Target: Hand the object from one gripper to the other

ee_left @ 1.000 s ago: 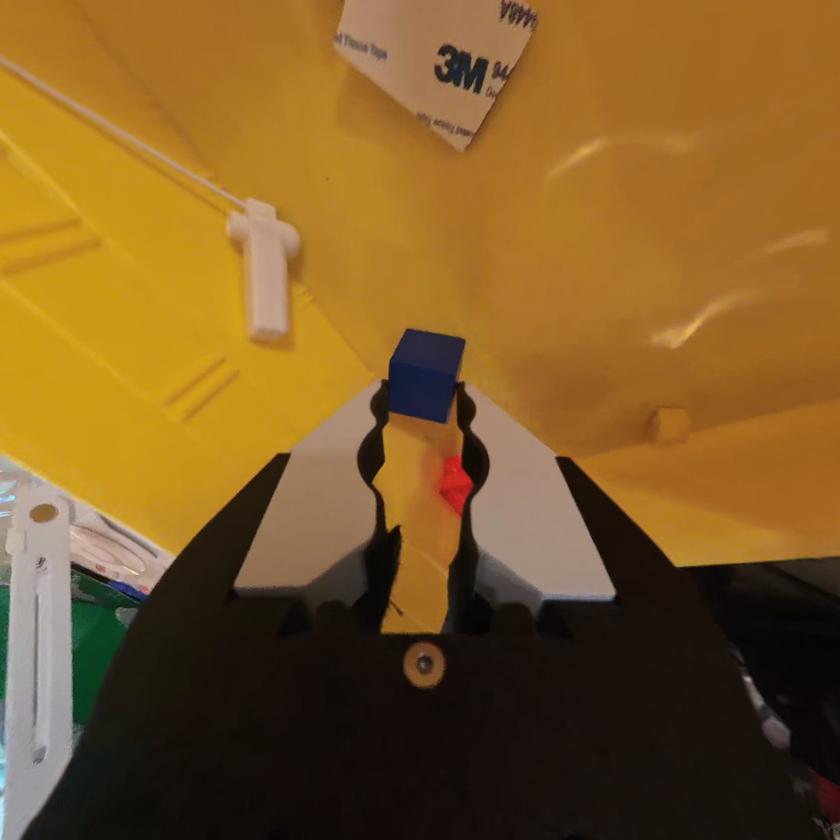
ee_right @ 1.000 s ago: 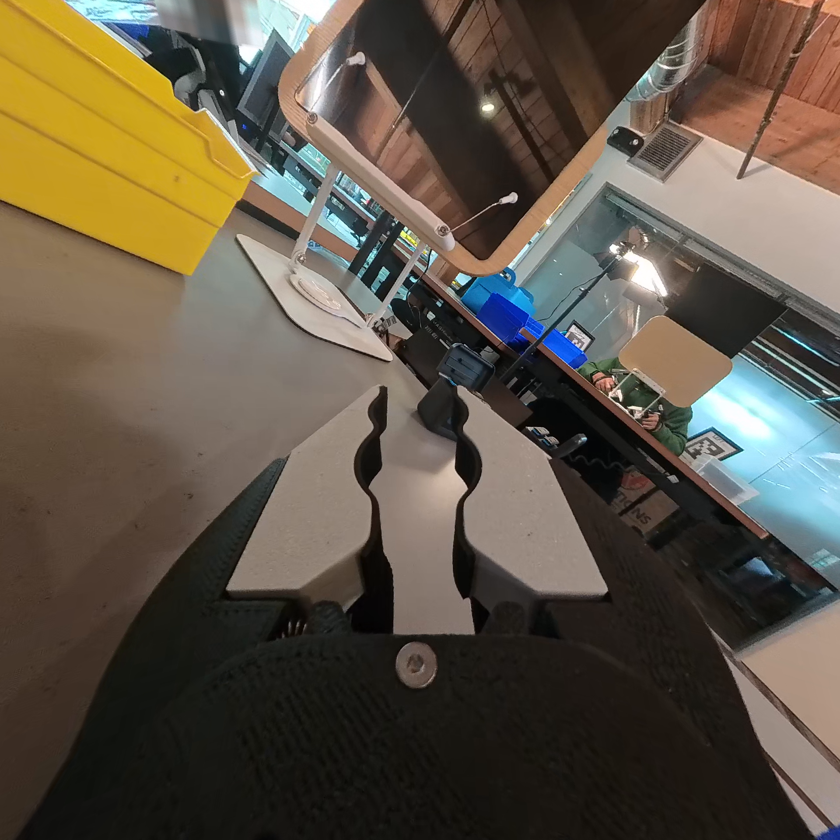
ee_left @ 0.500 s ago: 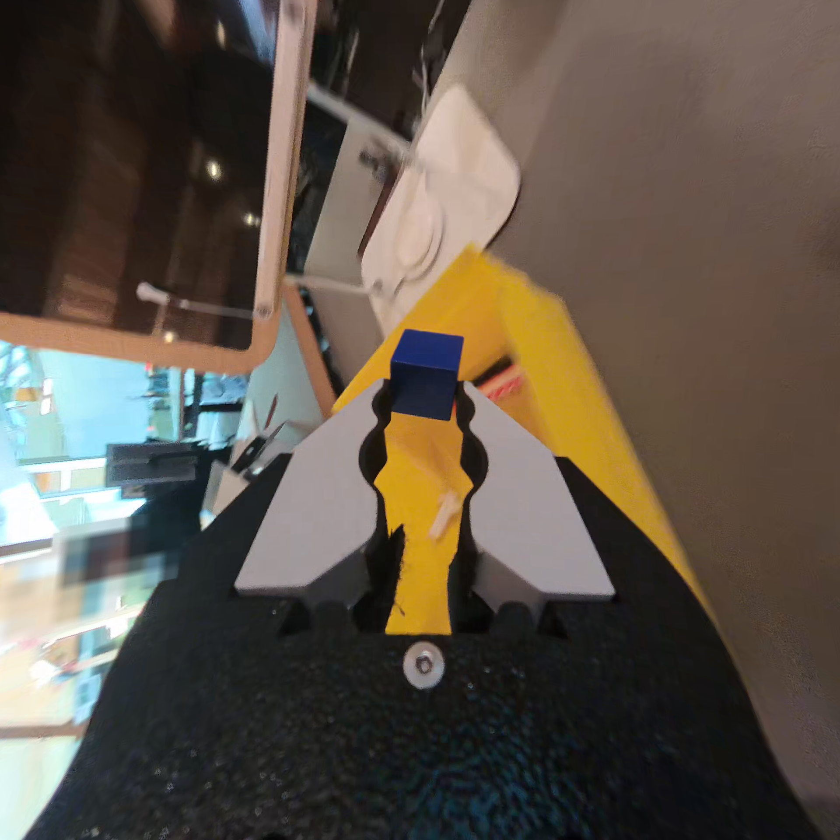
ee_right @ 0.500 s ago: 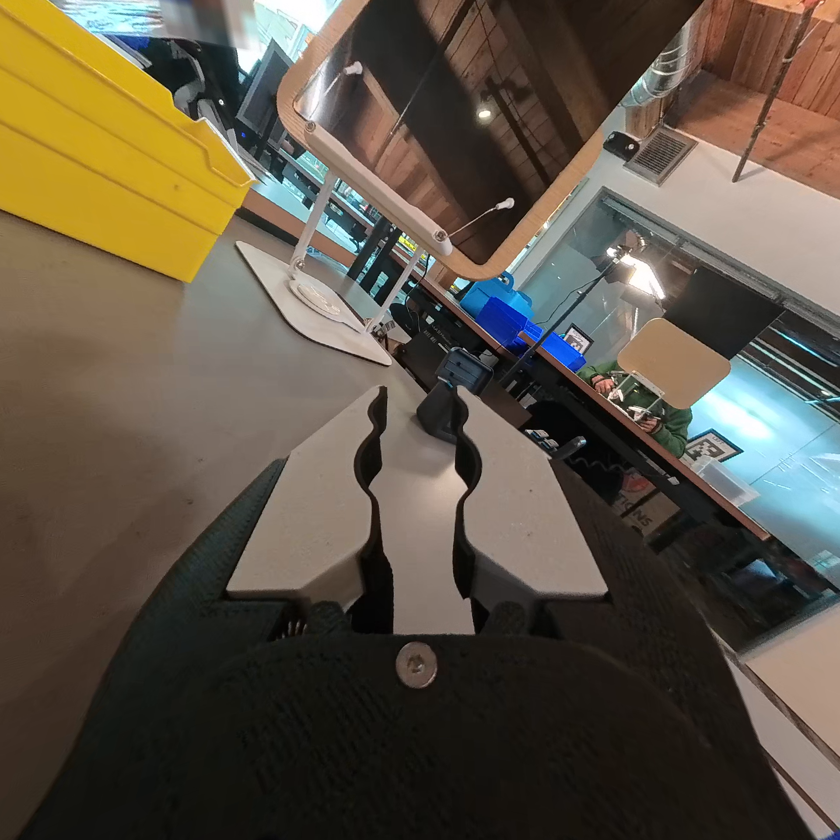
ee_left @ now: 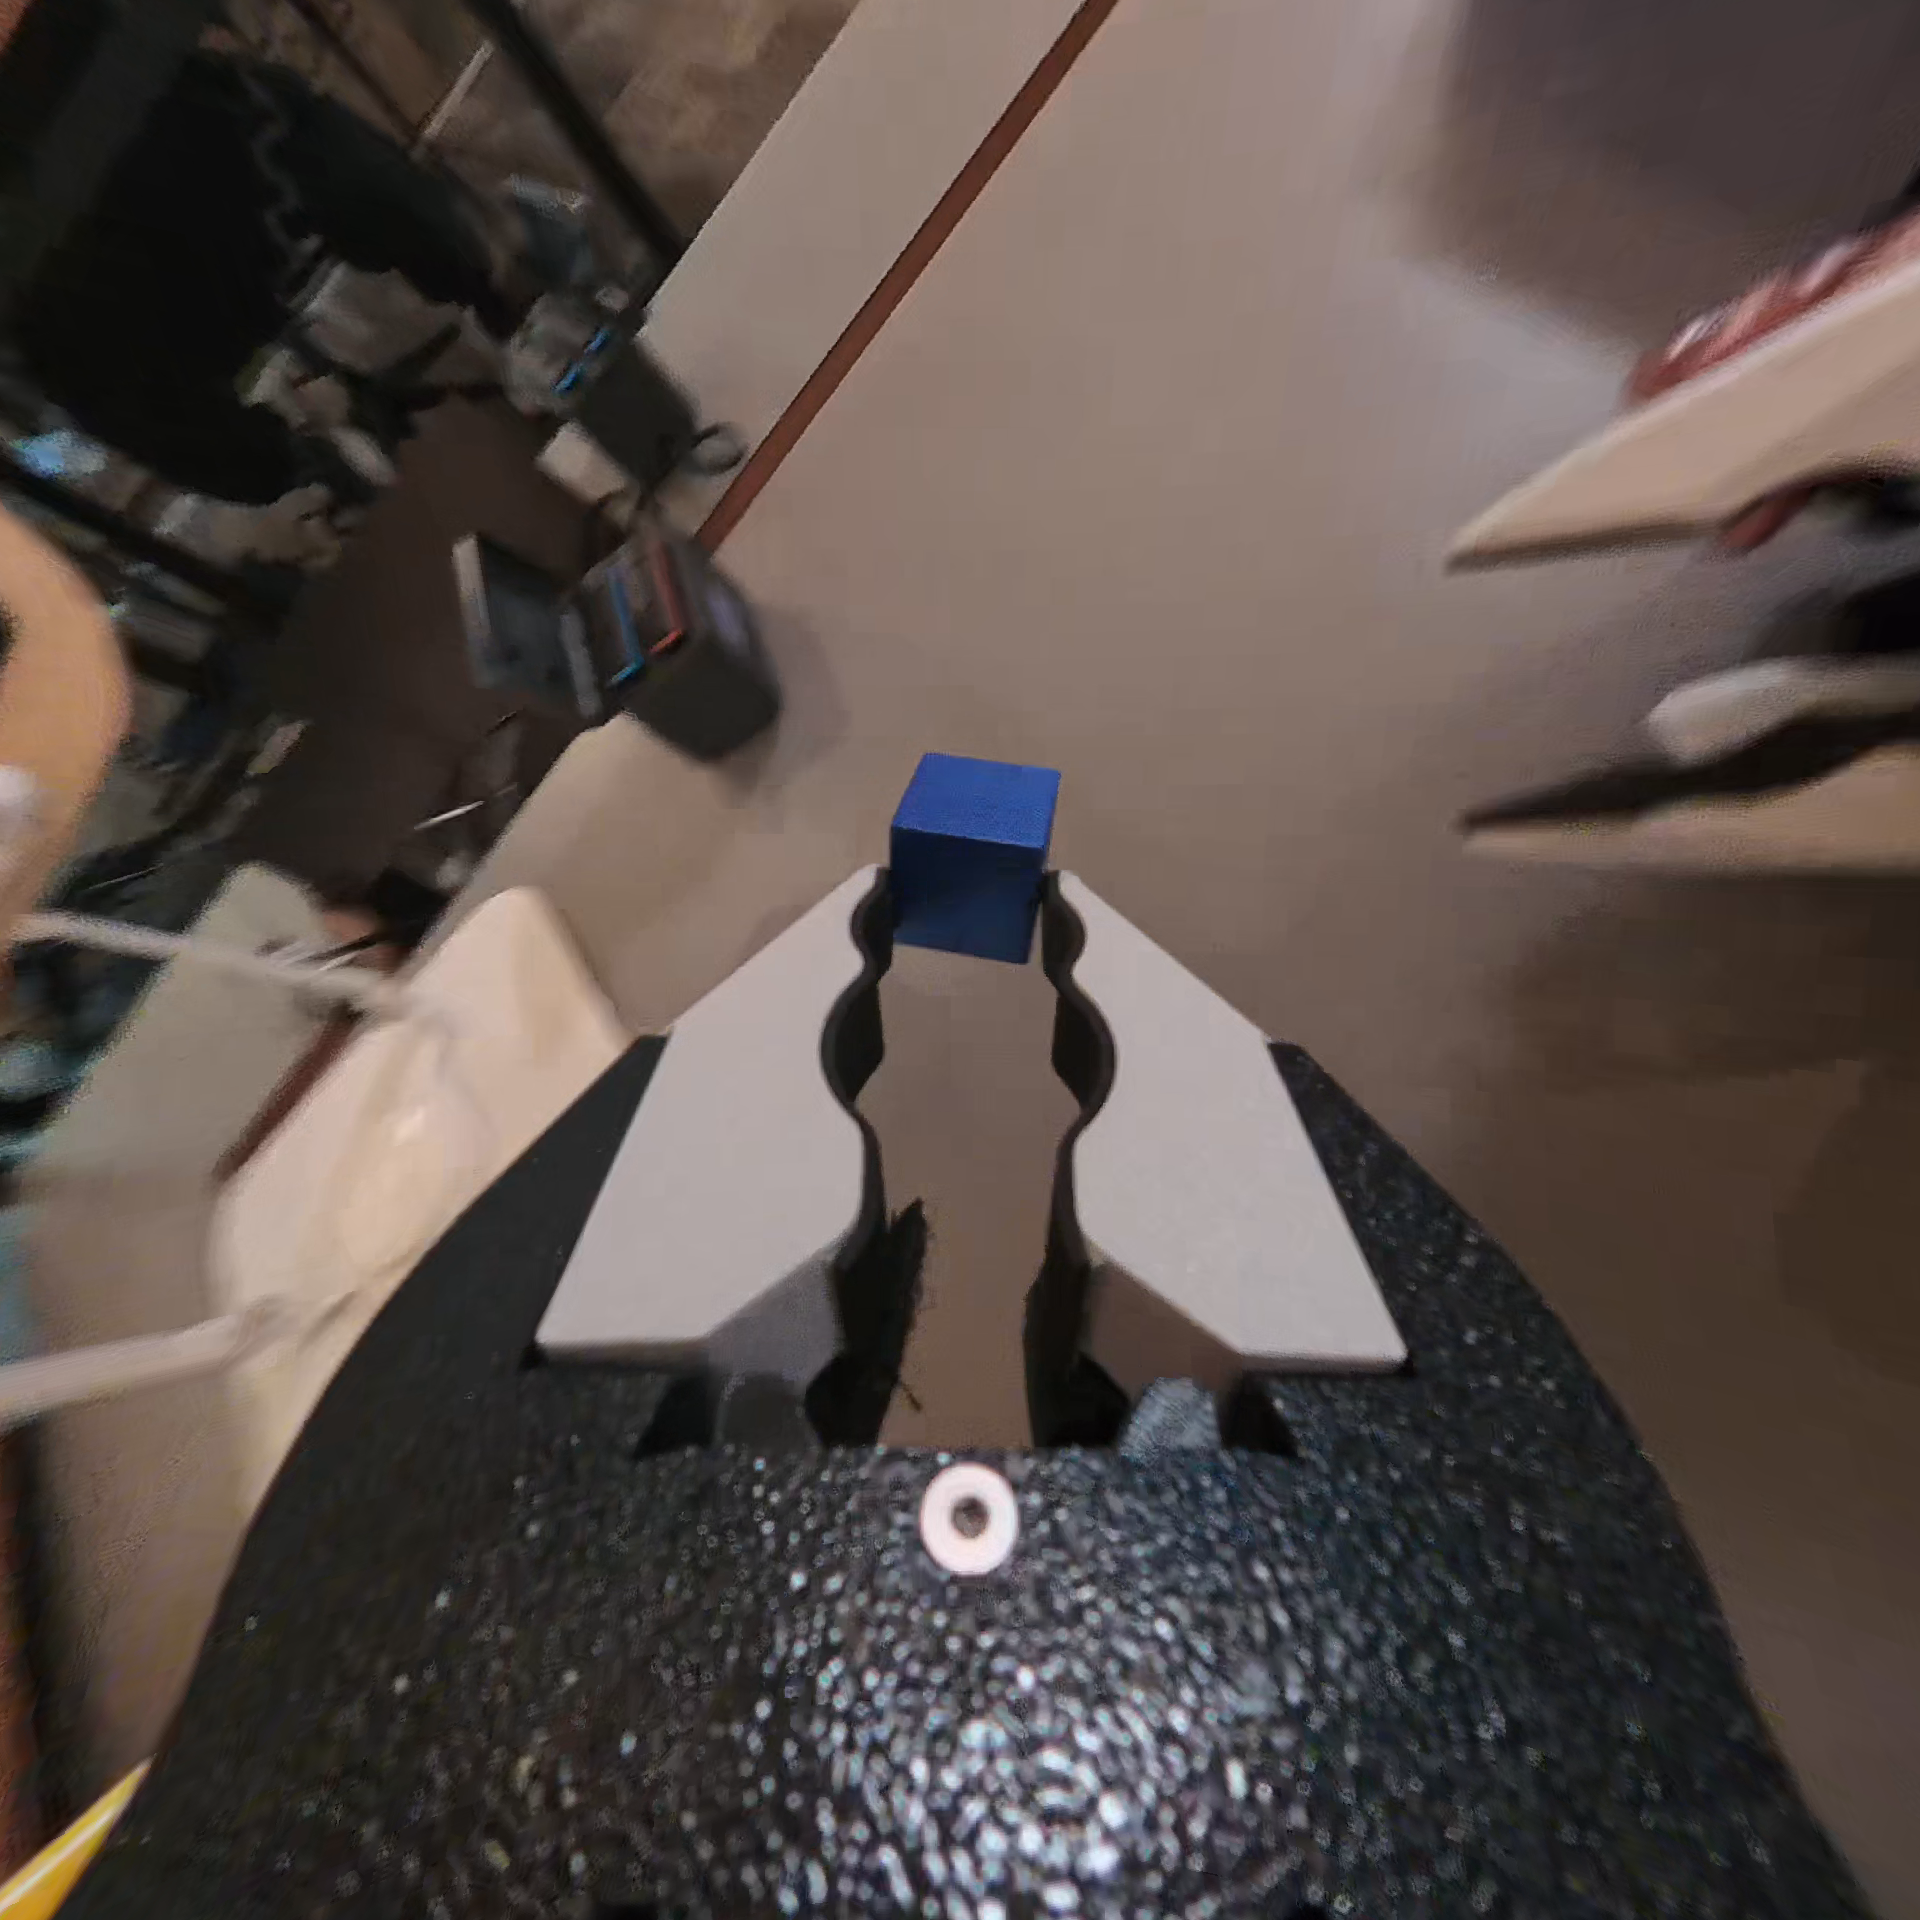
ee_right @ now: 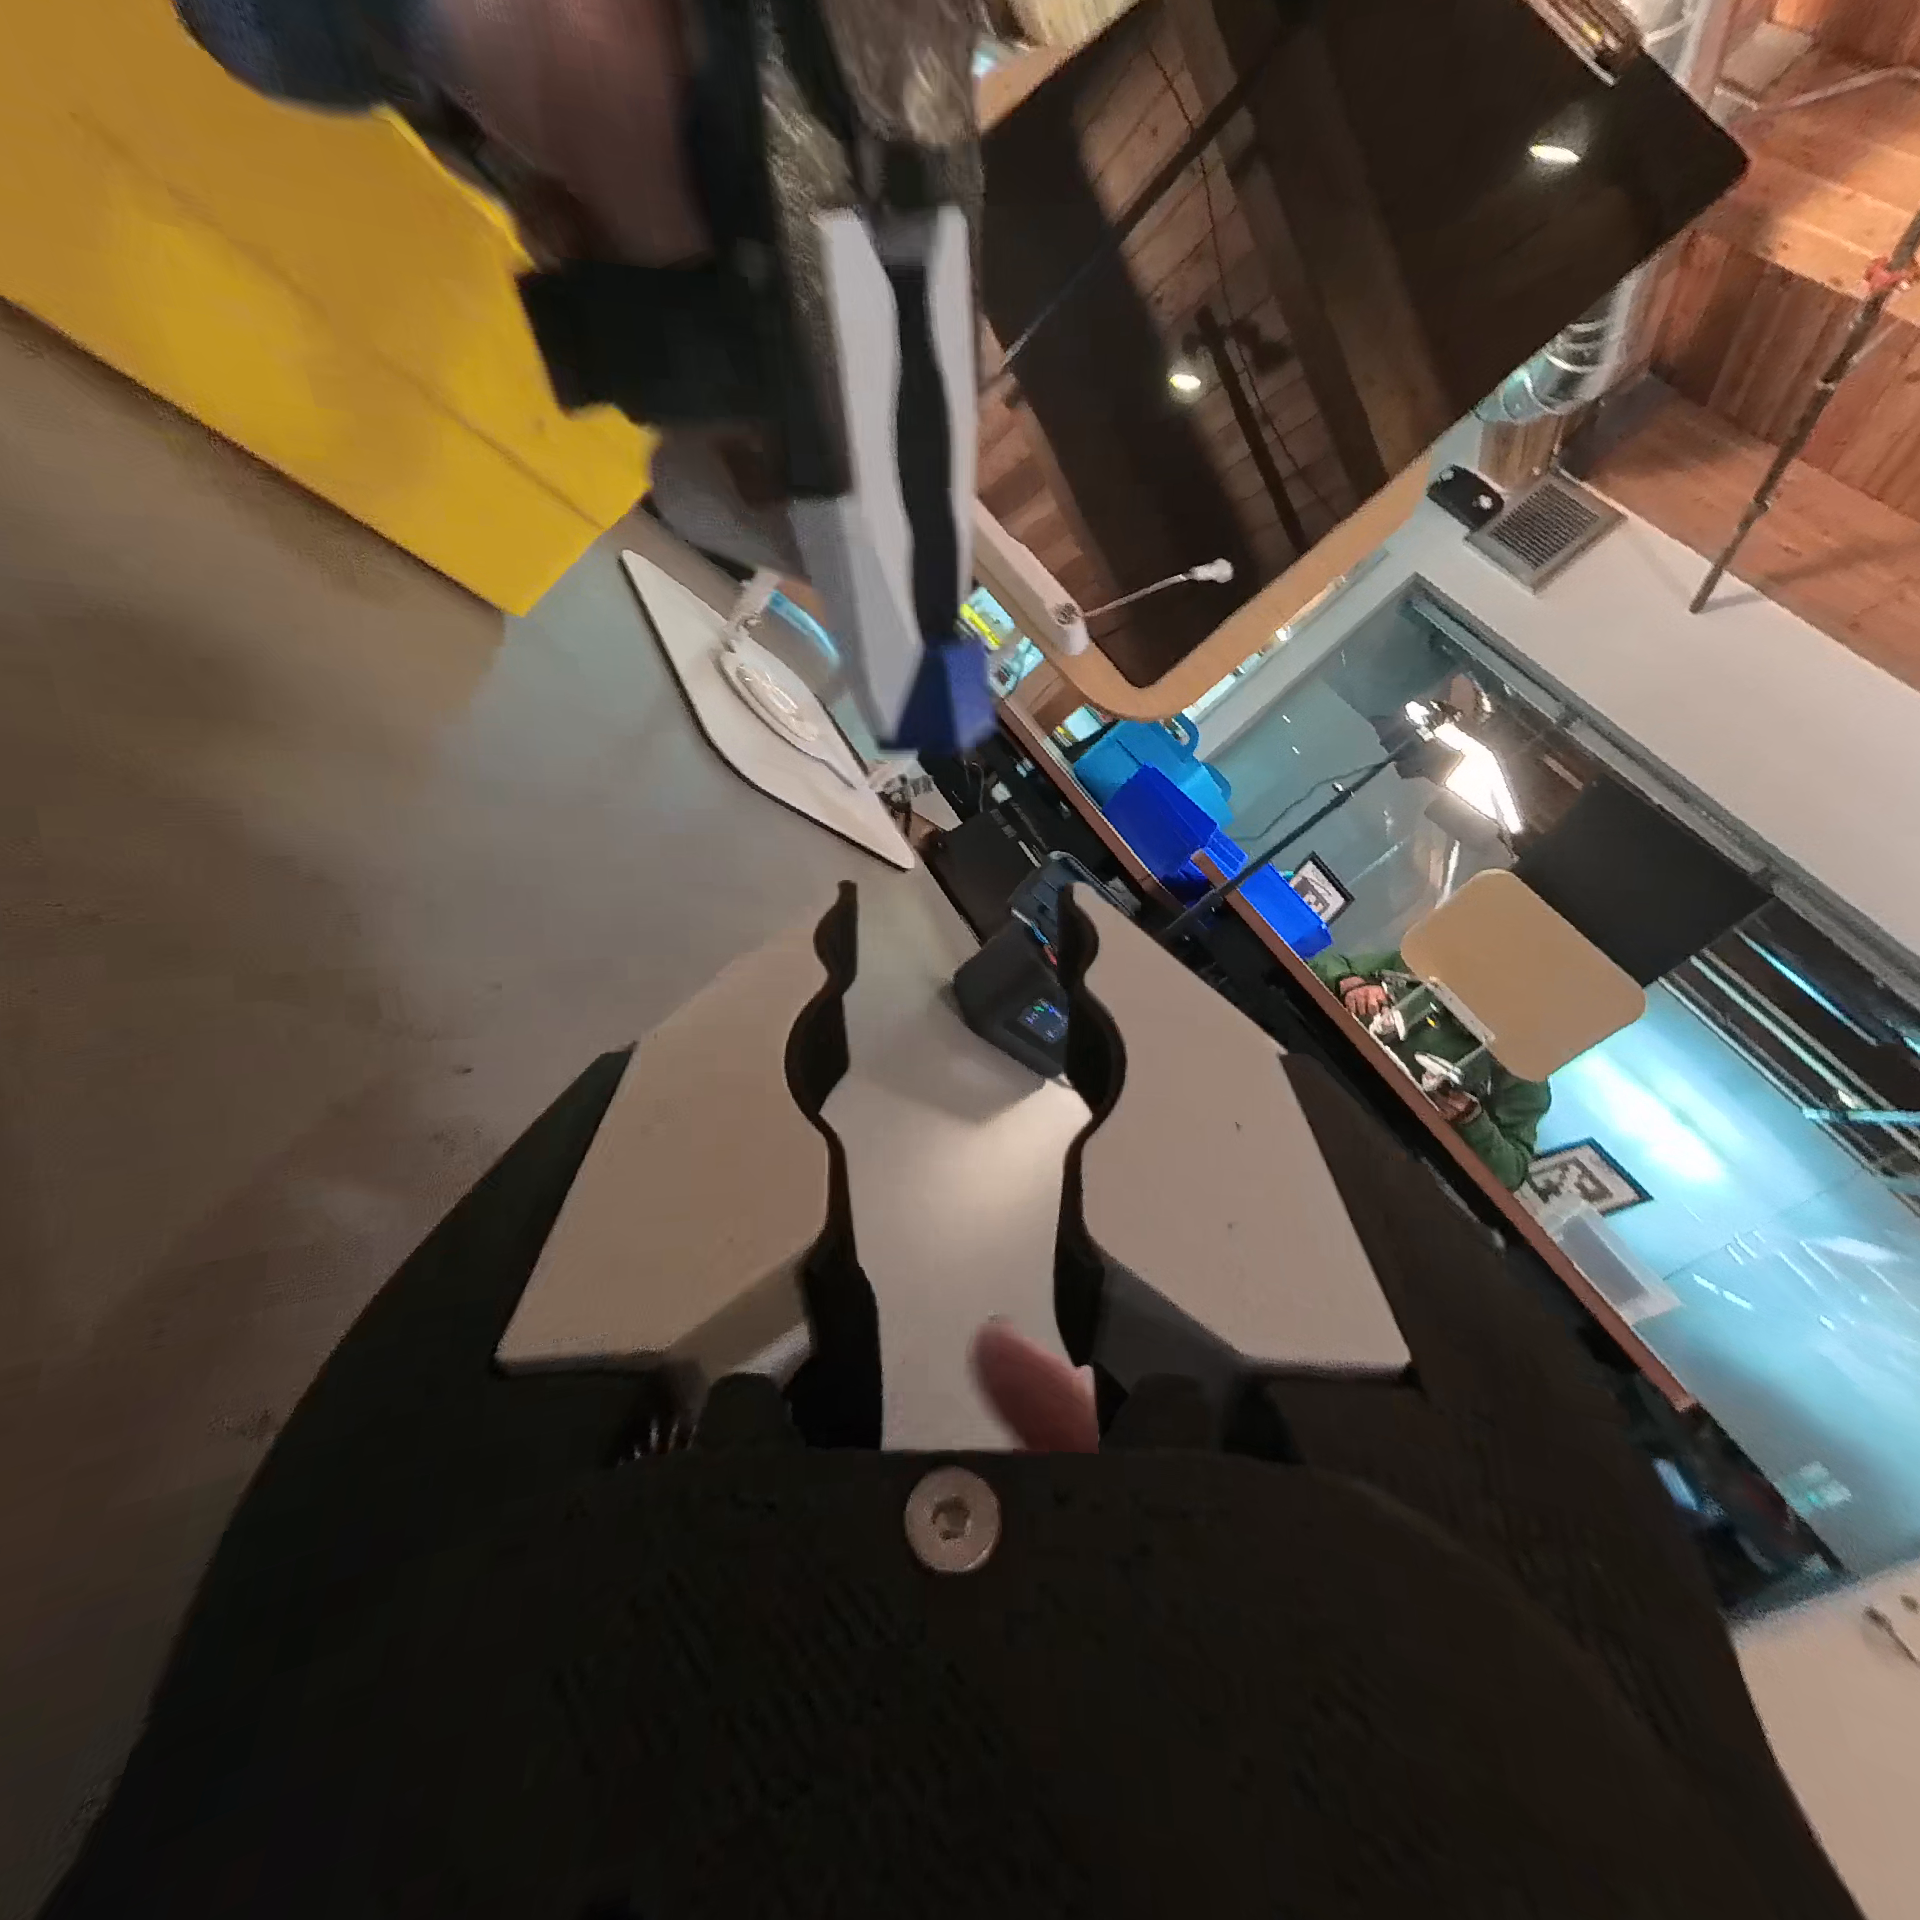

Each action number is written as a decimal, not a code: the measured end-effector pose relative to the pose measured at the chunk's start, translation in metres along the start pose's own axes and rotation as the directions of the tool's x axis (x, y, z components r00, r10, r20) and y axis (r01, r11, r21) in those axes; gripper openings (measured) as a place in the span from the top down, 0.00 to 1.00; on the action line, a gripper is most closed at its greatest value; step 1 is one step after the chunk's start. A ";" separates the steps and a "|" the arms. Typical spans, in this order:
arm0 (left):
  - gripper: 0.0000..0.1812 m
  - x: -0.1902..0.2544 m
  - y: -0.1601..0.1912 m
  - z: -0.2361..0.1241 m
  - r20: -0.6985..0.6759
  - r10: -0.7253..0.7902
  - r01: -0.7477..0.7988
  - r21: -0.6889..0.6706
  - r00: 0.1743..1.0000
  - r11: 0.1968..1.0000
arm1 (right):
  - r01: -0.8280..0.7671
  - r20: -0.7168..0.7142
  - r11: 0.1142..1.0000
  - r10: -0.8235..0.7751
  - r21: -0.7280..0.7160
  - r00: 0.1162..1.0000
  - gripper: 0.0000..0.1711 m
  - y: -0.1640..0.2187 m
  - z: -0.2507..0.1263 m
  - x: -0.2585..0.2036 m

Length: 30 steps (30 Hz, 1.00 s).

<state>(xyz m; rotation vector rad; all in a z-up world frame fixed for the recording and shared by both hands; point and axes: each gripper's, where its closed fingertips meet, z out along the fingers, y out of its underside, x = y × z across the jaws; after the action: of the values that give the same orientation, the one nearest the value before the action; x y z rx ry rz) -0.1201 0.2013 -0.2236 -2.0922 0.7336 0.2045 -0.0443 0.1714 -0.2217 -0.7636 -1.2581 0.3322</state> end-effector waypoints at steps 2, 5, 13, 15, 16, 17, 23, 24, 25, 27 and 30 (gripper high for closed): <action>0.85 0.018 -0.013 0.010 -0.216 -0.132 0.162 0.128 0.967 0.978 | 0.037 0.023 0.999 -0.037 0.013 0.999 0.73 -0.001 -0.001 -0.004; 0.85 0.052 -0.037 -0.002 -0.644 -0.185 0.440 0.260 0.742 0.860 | 0.061 0.027 0.997 -0.062 0.053 0.998 0.66 -0.006 -0.004 -0.003; 0.86 0.103 -0.034 -0.036 -0.987 -0.088 0.637 0.020 0.136 0.771 | 0.233 0.040 0.969 -0.237 0.088 0.971 0.60 -0.015 -0.007 -0.015; 0.86 0.111 -0.030 -0.039 -0.994 -0.090 0.624 -0.029 0.067 0.781 | 0.254 0.059 0.963 -0.260 0.095 0.964 0.67 -0.017 -0.008 -0.021; 0.86 0.114 -0.027 -0.038 -0.994 -0.097 0.612 -0.044 0.055 0.790 | 0.259 0.068 0.961 -0.266 0.099 0.962 0.71 -0.017 -0.008 -0.023; 0.85 0.118 -0.024 -0.036 -0.993 -0.103 0.598 -0.052 0.051 0.800 | 0.261 0.071 0.960 -0.269 0.103 0.961 0.74 -0.018 -0.009 -0.024; 0.53 0.111 -0.031 -0.023 -0.973 -0.111 0.651 0.051 0.204 0.757 | -0.051 0.093 0.994 0.042 0.096 0.995 0.80 -0.017 -0.010 -0.002; 0.46 0.109 -0.031 -0.015 -0.938 -0.099 0.632 0.144 0.333 0.762 | -0.174 0.107 0.981 0.164 0.086 0.981 0.80 -0.014 -0.009 0.006; 0.42 0.105 -0.034 -0.011 -0.885 -0.060 0.592 0.257 0.462 0.764 | -0.304 0.130 0.950 0.294 0.072 0.947 0.80 -0.011 -0.009 0.012; 0.43 0.098 -0.035 -0.006 -0.685 0.057 0.409 0.498 0.727 0.764 | -0.543 0.196 0.839 0.528 0.029 0.826 0.80 -0.005 -0.009 0.018; 0.47 0.095 -0.036 -0.002 -0.341 0.212 0.082 0.675 0.916 0.733 | -0.770 0.315 0.630 0.754 -0.099 0.577 0.80 0.000 -0.009 0.011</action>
<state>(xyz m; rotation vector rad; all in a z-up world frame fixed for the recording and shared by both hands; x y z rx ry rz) -0.0225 0.1743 -0.2355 -1.3923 0.9513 -0.4257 -0.0323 0.1754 -0.2143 -1.2354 -1.1506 1.2549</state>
